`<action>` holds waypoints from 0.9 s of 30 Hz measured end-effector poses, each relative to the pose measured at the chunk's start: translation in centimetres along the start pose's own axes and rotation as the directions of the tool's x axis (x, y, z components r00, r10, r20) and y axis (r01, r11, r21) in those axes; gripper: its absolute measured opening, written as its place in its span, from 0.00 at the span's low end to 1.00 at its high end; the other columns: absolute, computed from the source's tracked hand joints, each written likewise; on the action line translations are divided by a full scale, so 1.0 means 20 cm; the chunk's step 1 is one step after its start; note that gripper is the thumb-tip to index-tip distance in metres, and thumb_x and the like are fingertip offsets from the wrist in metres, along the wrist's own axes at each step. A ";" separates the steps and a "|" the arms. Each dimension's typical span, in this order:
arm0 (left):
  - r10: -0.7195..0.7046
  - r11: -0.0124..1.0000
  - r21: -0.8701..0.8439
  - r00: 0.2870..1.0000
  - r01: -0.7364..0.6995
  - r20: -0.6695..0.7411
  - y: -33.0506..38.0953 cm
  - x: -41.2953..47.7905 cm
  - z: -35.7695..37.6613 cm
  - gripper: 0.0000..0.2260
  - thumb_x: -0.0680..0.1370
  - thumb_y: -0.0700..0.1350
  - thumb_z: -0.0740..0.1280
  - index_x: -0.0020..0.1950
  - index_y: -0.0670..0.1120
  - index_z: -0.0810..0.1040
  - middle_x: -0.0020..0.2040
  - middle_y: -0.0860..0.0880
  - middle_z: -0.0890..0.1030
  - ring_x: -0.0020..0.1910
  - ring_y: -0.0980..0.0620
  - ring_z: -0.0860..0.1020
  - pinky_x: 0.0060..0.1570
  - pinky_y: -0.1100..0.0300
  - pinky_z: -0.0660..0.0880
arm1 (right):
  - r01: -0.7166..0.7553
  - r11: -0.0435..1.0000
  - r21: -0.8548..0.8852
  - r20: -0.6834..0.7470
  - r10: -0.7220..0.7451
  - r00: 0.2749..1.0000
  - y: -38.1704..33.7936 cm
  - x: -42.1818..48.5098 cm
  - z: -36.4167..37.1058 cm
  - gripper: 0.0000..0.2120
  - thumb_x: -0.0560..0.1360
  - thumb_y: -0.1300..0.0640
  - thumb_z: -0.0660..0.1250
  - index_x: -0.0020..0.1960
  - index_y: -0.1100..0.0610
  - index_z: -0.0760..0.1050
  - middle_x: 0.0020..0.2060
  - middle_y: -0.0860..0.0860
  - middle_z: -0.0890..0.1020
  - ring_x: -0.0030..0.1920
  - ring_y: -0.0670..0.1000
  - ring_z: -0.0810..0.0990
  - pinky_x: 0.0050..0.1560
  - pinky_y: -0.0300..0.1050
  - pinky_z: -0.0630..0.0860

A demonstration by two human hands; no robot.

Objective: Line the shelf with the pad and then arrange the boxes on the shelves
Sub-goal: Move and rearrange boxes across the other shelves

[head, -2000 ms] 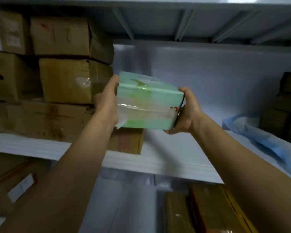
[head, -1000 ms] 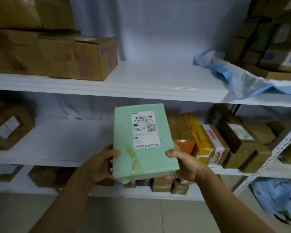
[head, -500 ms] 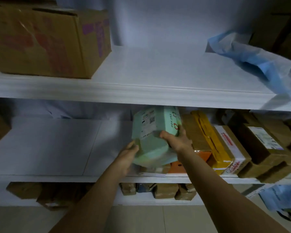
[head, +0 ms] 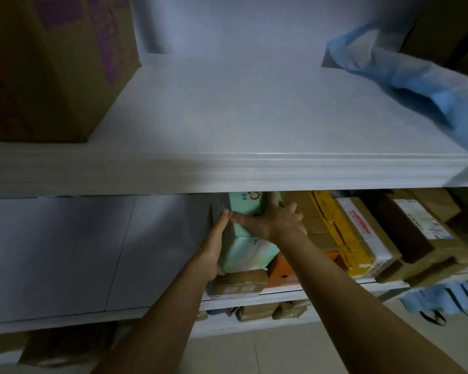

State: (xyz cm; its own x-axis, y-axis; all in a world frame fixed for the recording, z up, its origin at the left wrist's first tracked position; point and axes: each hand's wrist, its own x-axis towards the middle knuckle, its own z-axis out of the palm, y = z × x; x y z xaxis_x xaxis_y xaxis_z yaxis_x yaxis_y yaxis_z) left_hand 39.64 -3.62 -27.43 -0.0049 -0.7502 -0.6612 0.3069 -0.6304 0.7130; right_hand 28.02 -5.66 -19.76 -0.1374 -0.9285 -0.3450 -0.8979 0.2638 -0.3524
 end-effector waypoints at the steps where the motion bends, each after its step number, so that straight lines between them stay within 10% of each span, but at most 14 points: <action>1: -0.006 1.000 0.004 1.000 0.006 -0.001 0.00 0.01 0.00 0.28 0.70 0.71 0.59 0.52 0.49 0.79 0.42 0.46 0.84 0.47 0.45 0.78 0.52 0.49 0.72 | -0.006 1.000 -0.030 0.007 0.006 1.000 0.01 0.00 -0.01 0.54 0.56 0.20 0.60 0.73 0.44 0.50 0.70 0.59 0.60 0.70 0.66 0.60 0.62 0.60 0.67; 11: -0.050 0.987 0.153 0.999 0.050 -0.004 0.03 -0.02 0.00 0.29 0.71 0.72 0.55 0.52 0.50 0.77 0.50 0.43 0.79 0.55 0.40 0.75 0.64 0.37 0.65 | 0.009 0.997 -0.082 0.037 -0.006 0.999 0.05 -0.02 0.07 0.51 0.62 0.20 0.50 0.76 0.41 0.36 0.68 0.61 0.64 0.68 0.64 0.63 0.62 0.56 0.66; 21: 0.150 0.985 0.096 0.988 -0.146 -0.029 0.03 -0.28 0.07 0.25 0.78 0.64 0.53 0.59 0.46 0.76 0.41 0.45 0.81 0.37 0.47 0.79 0.34 0.58 0.72 | 0.124 0.991 0.056 -0.111 -0.117 0.987 0.17 -0.18 0.00 0.33 0.75 0.33 0.52 0.76 0.45 0.52 0.70 0.61 0.59 0.70 0.62 0.59 0.68 0.57 0.63; 27: 0.225 0.973 0.073 0.970 -0.219 -0.092 -0.04 -0.44 0.11 0.31 0.74 0.69 0.55 0.63 0.47 0.76 0.55 0.42 0.82 0.52 0.43 0.81 0.59 0.47 0.75 | 0.216 0.971 0.105 -0.182 -0.195 0.964 0.27 -0.38 -0.04 0.26 0.79 0.44 0.57 0.75 0.50 0.59 0.70 0.59 0.62 0.69 0.59 0.63 0.67 0.55 0.66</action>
State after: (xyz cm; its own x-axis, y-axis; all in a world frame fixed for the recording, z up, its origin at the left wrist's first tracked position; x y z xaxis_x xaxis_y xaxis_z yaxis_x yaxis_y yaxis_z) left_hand 37.24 3.14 -21.66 0.1522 -0.8512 -0.5022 0.2303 -0.4636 0.8556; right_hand 23.92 2.51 -18.31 -0.0340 -0.9939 -0.1052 -0.8576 0.0830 -0.5076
